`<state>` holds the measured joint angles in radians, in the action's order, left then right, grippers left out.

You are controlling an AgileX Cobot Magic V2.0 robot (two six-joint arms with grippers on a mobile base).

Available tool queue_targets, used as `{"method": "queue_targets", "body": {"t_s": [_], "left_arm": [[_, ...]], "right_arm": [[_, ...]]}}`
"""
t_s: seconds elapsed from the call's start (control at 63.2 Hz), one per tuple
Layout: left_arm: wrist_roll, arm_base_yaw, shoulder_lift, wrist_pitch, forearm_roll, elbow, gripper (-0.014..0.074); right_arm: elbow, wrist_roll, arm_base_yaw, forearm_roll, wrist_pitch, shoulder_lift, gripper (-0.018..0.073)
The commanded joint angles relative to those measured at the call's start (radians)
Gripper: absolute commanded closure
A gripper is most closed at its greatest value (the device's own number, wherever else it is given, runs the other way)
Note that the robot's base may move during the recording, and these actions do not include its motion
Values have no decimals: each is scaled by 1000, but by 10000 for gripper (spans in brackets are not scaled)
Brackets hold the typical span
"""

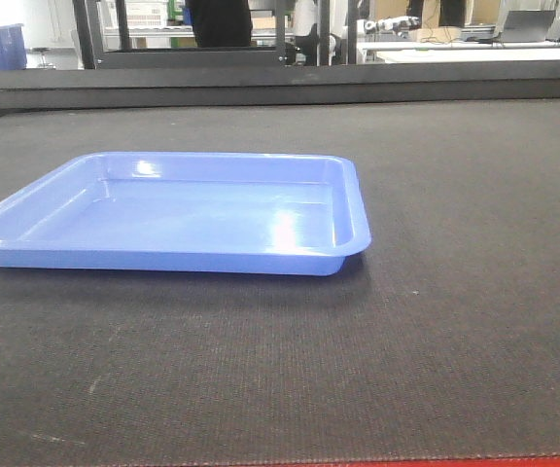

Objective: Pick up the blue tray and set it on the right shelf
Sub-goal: 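Lower both grippers toward the light blue tray's side rims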

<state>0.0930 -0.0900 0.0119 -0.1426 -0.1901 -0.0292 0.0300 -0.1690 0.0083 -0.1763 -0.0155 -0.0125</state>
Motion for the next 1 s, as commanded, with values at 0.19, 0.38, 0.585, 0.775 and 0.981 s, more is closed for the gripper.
{"method": "queue_targets", "body": {"t_s": [0.19, 0.38, 0.585, 0.775, 0.981], "left_arm": [[2, -7, 14, 91, -2, -29, 645], [2, -7, 14, 96, -2, -29, 645], [2, -7, 14, 126, -2, -29, 645], [2, -7, 11, 209, -2, -29, 645], [2, -7, -48, 285, 4, 134, 645]], "right_arm": [[-24, -9, 2, -5, 85, -19, 539], [-24, -9, 2, -5, 85, -19, 539], [-24, -9, 2, -5, 121, -19, 539], [-24, -9, 2, -5, 161, -19, 539], [-159, 0, 1, -24, 229, -9, 539]]}}
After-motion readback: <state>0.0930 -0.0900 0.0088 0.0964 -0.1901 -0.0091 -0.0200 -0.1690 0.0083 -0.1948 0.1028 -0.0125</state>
